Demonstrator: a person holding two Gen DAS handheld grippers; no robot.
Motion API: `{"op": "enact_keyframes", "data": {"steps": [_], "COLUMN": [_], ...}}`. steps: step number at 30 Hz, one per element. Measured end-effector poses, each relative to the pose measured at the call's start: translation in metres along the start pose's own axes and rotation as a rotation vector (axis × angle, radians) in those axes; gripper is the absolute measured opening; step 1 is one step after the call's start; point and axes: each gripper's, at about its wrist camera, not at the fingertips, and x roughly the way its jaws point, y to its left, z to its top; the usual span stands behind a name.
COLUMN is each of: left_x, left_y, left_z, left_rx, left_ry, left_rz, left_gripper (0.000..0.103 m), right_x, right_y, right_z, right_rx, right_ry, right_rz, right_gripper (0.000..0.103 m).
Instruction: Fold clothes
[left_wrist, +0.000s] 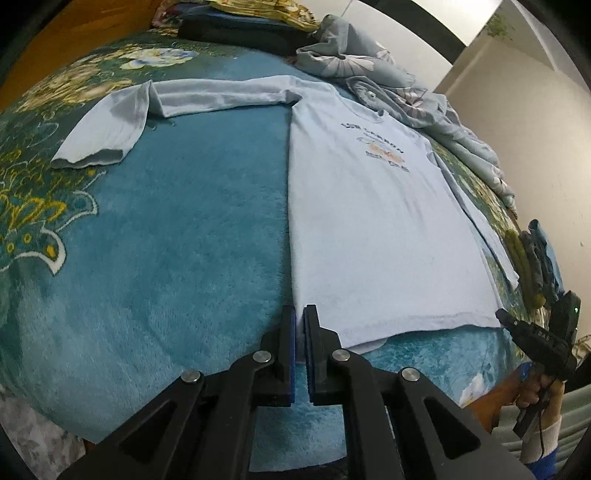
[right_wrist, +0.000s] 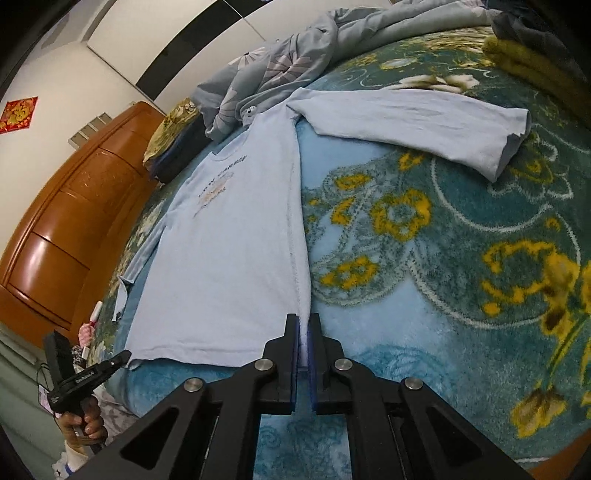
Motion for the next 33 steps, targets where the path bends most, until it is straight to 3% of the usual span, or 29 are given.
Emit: {"op": "enact_keyframes", "data": {"steps": [3,5,7,9,11,14,16,19,21,24,26,29,33], "left_x": [-0.012,-0.024,-0.038,-0.051,-0.059,-0.057,-0.049,-0.041,-0.039,-0.028,-0.026,-0.049,-0.076], "left_y": [0.005,0.014,0.026,0.051,0.088,0.133,0.158,0.173,0.176,0.174,0.176,0.185,0.217], "left_z": [0.004,0.011,0.02,0.029,0.042,0.055,0.062,0.07,0.073,0.083,0.09,0.111,0.139], "left_rx": [0.001,-0.007,-0.022,-0.087,-0.204,-0.362,-0.452,-0.496,-0.495,-0.468,-0.464,-0.423,-0.455], "left_ry": [-0.017,-0.067,-0.12,-0.178,-0.229,-0.245,-0.239,-0.26,-0.28,-0.25,-0.25,-0.334,-0.391], "left_rz": [-0.032,-0.009,0.022,0.092,0.196,0.254,0.172,0.117,0.116,0.144,0.151,0.249,0.302], "left_gripper": [0.01,0.023,0.045,0.05,0.052,0.052,0.052,0.052,0.052,0.004,0.004,0.004,0.004], "right_x": [-0.001,-0.004,-0.007,-0.013,-0.021,-0.028,-0.029,-0.028,-0.024,-0.019,-0.015,-0.012,-0.011], "right_y": [0.002,0.003,0.003,0.004,0.003,0.001,0.001,0.004,0.009,0.013,0.015,0.019,0.023], "right_z": [0.001,0.002,0.002,0.004,0.007,0.015,0.018,0.023,0.025,0.026,0.028,0.029,0.031], "right_rx": [-0.011,-0.015,-0.024,-0.032,-0.025,0.007,0.024,0.025,0.013,0.003,-0.002,-0.023,-0.064], "right_ry": [-0.001,-0.013,-0.026,-0.052,-0.087,-0.135,-0.15,-0.154,-0.148,-0.134,-0.122,-0.111,-0.107], "right_rz": [-0.002,-0.003,-0.007,-0.017,-0.026,-0.025,-0.015,-0.014,-0.019,-0.019,-0.024,-0.037,-0.067], "right_gripper": [0.008,0.011,0.017,0.028,0.03,0.031,0.031,0.031,0.031,0.031,0.031,0.031,0.031]}}
